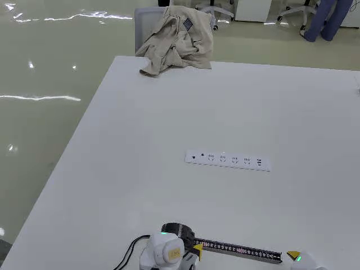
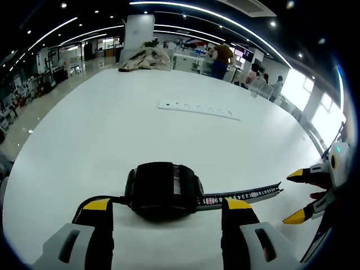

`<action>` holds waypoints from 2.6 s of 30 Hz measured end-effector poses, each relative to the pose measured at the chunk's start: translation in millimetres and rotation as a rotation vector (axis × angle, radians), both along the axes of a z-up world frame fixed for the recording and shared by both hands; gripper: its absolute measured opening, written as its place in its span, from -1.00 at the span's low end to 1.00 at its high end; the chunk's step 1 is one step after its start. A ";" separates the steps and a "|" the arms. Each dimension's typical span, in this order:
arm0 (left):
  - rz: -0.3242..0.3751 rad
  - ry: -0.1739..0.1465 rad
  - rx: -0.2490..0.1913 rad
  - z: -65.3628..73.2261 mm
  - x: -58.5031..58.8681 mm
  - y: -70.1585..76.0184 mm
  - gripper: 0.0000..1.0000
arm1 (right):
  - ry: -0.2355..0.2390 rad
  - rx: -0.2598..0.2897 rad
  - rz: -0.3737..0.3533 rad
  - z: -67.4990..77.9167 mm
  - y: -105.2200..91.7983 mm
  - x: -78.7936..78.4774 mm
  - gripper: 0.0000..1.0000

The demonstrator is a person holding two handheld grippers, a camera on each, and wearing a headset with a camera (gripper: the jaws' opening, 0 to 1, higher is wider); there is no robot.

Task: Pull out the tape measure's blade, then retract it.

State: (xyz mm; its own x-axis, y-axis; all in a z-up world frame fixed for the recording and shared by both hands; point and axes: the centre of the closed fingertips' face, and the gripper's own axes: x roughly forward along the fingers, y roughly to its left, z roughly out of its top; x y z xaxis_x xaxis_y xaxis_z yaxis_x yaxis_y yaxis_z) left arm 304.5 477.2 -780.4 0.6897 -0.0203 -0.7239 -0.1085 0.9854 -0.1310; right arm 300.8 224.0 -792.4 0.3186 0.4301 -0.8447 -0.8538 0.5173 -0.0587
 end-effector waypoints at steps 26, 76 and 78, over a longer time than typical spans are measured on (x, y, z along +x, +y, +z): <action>0.018 0.005 -0.005 -7.9 16.6 7.0 0.43 | 0.069 -0.098 0.275 -23.3 -8.8 14.6 0.10; -0.004 0.015 -0.021 -16.6 22.0 4.3 0.27 | 0.125 -0.205 0.534 -34.5 -12.0 29.4 -0.68; -0.005 0.015 -0.019 -16.3 22.1 4.2 0.27 | 0.124 -0.206 0.540 -34.1 -11.8 29.4 -0.69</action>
State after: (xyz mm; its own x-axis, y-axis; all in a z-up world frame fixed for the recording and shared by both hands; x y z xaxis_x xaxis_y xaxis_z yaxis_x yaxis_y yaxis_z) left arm 326.6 481.4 -796.7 0.6788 -0.0376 -0.7334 -0.1061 0.9832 -0.1486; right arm 330.2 212.2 -826.5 -0.0065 0.3267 -0.9451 -1.0000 -0.0038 0.0056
